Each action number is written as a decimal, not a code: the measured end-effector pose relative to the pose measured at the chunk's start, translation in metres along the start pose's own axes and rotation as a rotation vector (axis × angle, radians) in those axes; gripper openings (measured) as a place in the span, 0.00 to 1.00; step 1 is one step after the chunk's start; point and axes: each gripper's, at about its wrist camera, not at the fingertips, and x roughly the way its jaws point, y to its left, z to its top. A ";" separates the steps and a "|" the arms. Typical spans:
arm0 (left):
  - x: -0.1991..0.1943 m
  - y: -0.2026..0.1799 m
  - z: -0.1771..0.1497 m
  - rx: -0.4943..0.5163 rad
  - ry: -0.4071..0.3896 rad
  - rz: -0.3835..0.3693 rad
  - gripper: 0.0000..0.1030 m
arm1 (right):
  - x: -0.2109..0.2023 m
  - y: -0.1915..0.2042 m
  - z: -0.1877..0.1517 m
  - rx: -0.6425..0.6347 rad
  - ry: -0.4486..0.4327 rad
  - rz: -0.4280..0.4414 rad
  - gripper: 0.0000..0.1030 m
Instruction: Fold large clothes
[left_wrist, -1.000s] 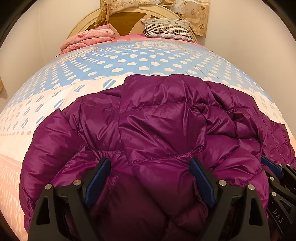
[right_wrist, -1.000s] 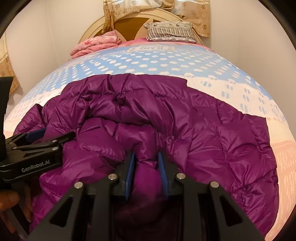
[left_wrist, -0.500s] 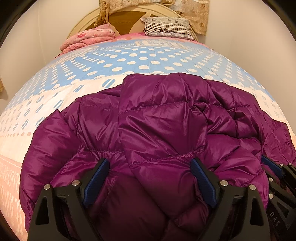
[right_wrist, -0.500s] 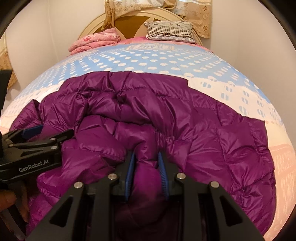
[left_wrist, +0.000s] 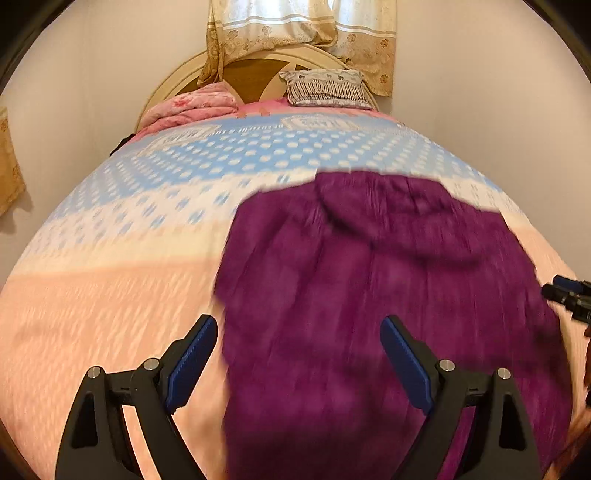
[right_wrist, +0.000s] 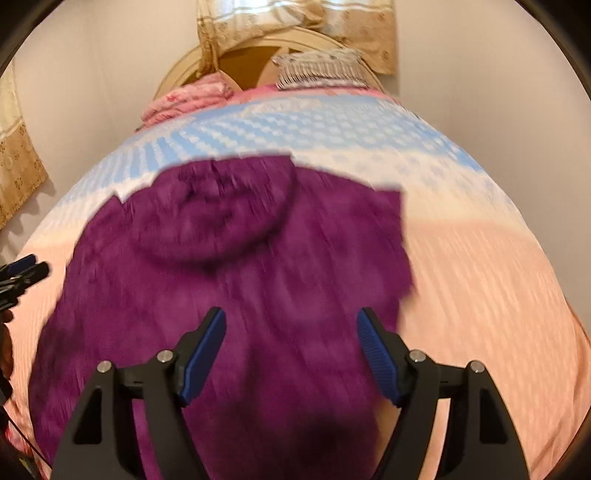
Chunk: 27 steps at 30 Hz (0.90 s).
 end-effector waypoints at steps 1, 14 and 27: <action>-0.007 0.003 -0.016 -0.001 0.004 0.011 0.87 | -0.008 -0.009 -0.020 0.019 0.016 -0.005 0.74; -0.055 0.015 -0.141 -0.038 0.073 0.006 0.87 | -0.070 -0.018 -0.138 0.116 0.049 0.005 0.74; -0.062 0.001 -0.166 -0.052 0.085 -0.036 0.86 | -0.062 0.002 -0.177 0.089 0.166 0.066 0.49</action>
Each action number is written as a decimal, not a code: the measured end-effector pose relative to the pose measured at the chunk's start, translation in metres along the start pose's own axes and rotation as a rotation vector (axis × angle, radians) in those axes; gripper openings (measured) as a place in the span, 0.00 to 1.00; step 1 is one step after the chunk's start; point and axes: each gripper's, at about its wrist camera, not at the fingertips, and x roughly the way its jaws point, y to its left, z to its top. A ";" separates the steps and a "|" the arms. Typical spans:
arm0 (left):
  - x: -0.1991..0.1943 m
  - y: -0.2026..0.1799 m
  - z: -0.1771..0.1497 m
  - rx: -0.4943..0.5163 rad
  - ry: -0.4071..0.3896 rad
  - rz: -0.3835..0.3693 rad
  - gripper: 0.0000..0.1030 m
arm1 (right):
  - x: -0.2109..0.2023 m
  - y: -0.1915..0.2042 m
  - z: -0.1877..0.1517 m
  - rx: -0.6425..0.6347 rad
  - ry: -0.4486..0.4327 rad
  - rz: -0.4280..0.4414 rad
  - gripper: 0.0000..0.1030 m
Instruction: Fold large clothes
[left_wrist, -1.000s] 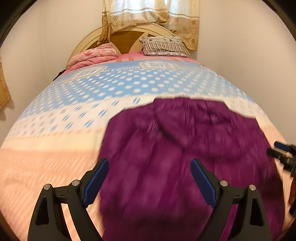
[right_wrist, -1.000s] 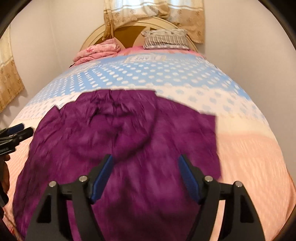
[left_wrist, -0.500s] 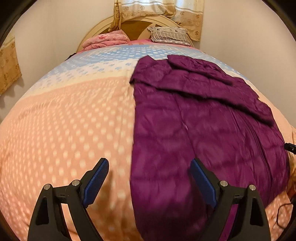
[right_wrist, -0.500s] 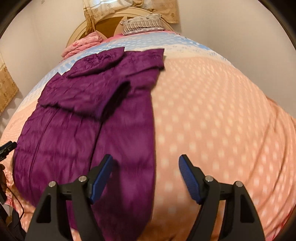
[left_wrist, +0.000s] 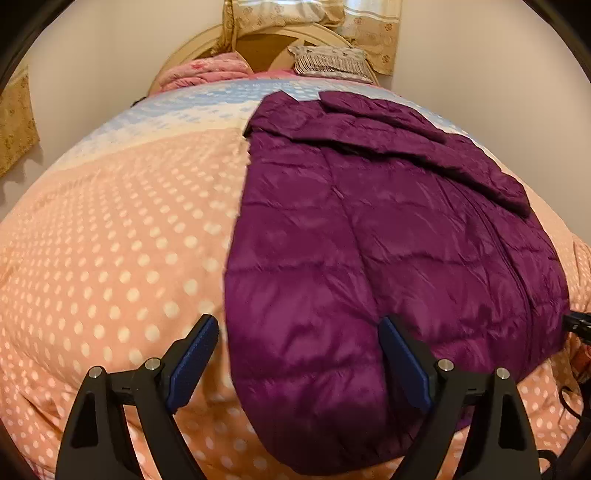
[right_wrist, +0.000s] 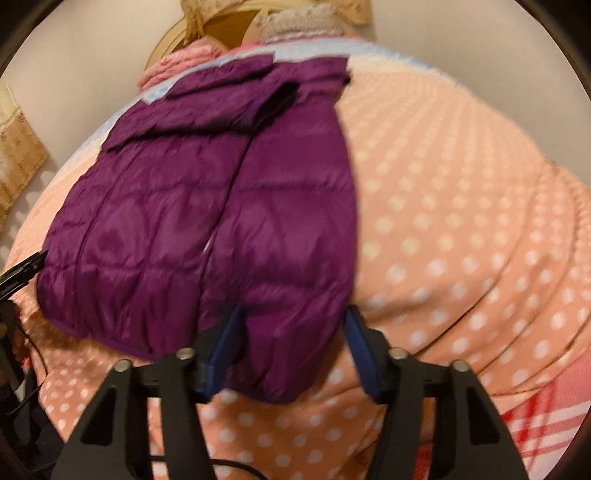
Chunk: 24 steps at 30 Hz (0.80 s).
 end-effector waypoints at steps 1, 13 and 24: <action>0.001 0.000 -0.001 -0.006 0.003 -0.006 0.86 | 0.002 -0.003 -0.001 0.018 -0.005 0.023 0.45; -0.039 -0.007 0.008 0.087 -0.059 -0.096 0.03 | -0.049 -0.006 -0.002 0.008 -0.145 0.202 0.07; -0.157 0.012 0.033 0.042 -0.230 -0.280 0.02 | -0.171 0.005 0.012 -0.072 -0.396 0.341 0.07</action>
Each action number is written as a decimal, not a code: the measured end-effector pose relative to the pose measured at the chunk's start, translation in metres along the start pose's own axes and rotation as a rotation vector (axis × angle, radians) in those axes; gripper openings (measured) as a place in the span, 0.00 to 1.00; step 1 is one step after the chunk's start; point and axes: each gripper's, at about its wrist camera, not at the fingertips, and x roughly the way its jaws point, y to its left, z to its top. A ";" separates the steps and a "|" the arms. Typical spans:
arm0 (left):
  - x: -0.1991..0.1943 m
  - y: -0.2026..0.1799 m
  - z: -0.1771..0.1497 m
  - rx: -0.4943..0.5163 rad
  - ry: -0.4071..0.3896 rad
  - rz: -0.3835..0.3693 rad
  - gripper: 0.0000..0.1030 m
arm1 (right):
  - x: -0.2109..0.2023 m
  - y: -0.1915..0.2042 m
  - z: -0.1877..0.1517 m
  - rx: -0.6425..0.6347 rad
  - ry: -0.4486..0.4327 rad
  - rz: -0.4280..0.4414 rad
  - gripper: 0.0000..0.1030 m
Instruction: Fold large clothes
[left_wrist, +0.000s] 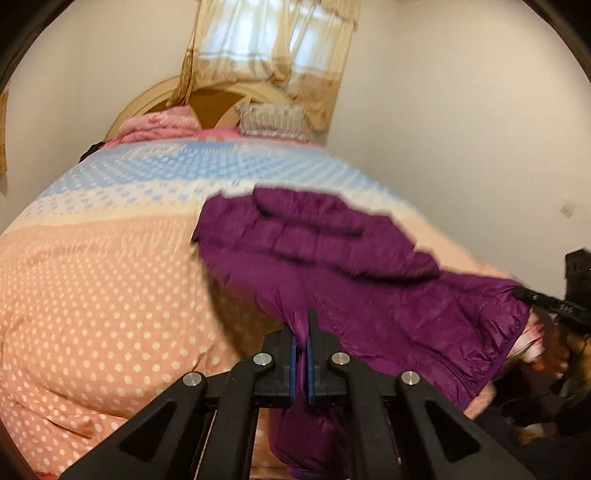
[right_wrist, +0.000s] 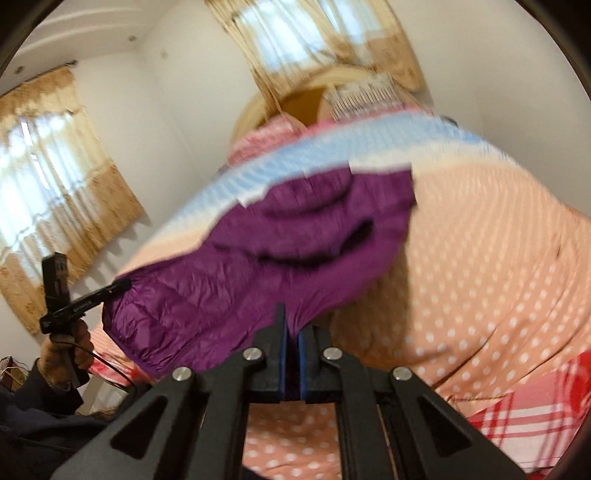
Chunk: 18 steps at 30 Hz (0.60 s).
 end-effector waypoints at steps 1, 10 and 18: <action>-0.012 -0.002 0.005 0.000 -0.016 -0.007 0.02 | -0.014 0.007 0.009 -0.020 -0.035 0.007 0.07; -0.012 0.010 0.056 0.051 -0.095 0.007 0.02 | -0.002 0.013 0.086 -0.078 -0.205 0.021 0.06; 0.135 0.077 0.090 -0.007 0.018 0.074 0.04 | 0.125 -0.045 0.130 0.046 -0.142 -0.094 0.06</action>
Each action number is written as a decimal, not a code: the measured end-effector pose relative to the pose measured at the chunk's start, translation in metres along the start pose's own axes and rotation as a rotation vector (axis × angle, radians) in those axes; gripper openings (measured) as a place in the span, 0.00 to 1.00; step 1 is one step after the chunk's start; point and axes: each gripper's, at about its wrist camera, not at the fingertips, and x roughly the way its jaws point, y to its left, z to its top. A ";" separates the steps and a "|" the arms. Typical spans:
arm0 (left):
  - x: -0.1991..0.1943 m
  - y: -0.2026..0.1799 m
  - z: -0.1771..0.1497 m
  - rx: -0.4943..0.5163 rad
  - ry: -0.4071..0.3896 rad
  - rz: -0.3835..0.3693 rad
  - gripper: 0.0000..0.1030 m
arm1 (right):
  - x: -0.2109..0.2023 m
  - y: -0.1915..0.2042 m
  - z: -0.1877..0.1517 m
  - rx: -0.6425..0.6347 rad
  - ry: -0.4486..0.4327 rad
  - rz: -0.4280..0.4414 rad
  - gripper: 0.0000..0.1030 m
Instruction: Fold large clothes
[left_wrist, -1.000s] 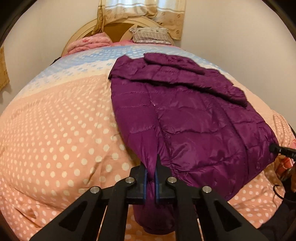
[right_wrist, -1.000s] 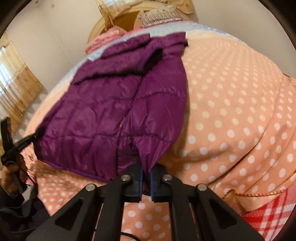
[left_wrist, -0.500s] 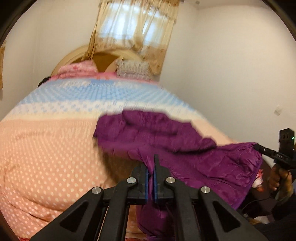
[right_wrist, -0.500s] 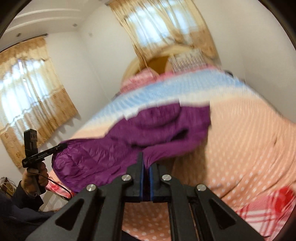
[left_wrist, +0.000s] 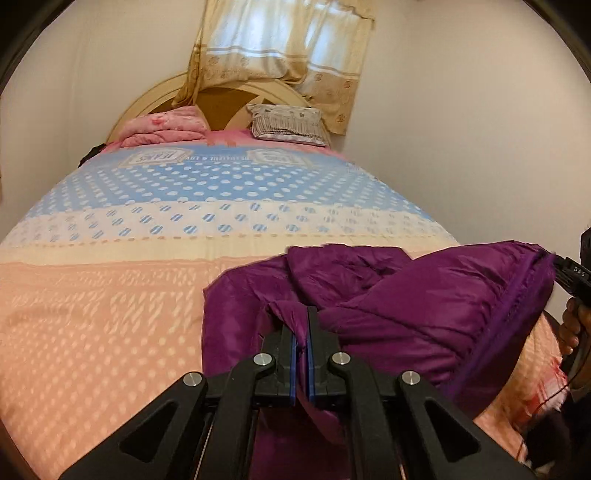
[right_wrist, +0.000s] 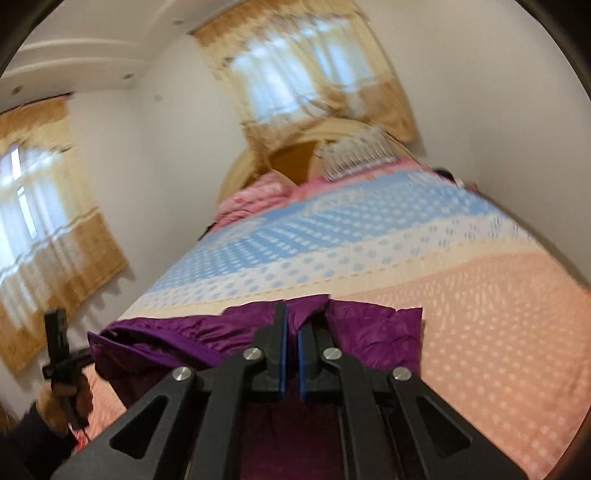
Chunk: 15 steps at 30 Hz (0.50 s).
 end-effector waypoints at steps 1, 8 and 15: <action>0.008 0.002 0.001 -0.002 -0.002 0.019 0.07 | 0.012 -0.005 0.000 -0.003 0.006 -0.017 0.06; 0.044 0.016 0.013 -0.062 -0.002 0.088 0.10 | 0.082 -0.033 0.000 0.017 0.074 -0.138 0.06; 0.058 0.018 0.017 -0.098 -0.024 0.085 0.22 | 0.136 -0.055 -0.010 0.027 0.158 -0.190 0.07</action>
